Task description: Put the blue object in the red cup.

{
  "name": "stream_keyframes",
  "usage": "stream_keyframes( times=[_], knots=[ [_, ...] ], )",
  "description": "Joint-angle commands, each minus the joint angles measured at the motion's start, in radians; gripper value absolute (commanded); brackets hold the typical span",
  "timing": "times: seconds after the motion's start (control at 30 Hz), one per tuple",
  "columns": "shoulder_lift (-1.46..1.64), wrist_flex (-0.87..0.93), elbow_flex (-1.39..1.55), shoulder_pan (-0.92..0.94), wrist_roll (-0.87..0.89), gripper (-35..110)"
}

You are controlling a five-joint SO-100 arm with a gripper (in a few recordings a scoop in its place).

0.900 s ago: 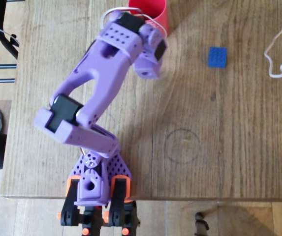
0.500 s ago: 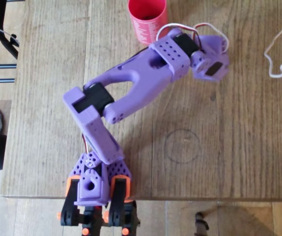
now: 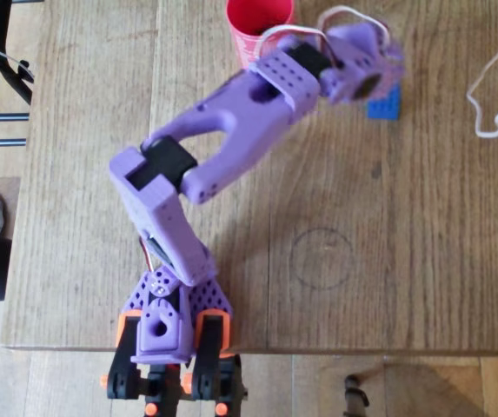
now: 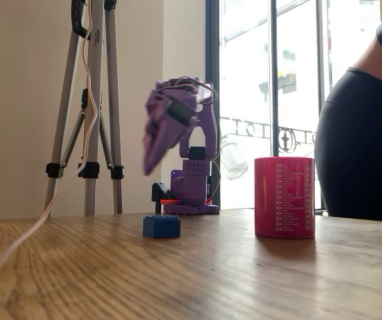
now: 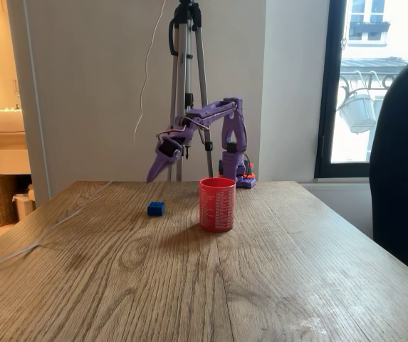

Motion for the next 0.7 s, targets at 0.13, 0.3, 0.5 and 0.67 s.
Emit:
stream_keyframes(
  times=[0.13,0.3,0.5,0.67],
  knots=[
    [0.017,0.086,-0.063,-0.078,-0.123,1],
    [-0.012,0.227,-0.115,-0.048,-0.143,1],
    [-0.031,0.256,-0.123,0.002,-0.14,1],
    [-0.051,0.189,-0.126,0.032,-0.138,1]
  ],
)
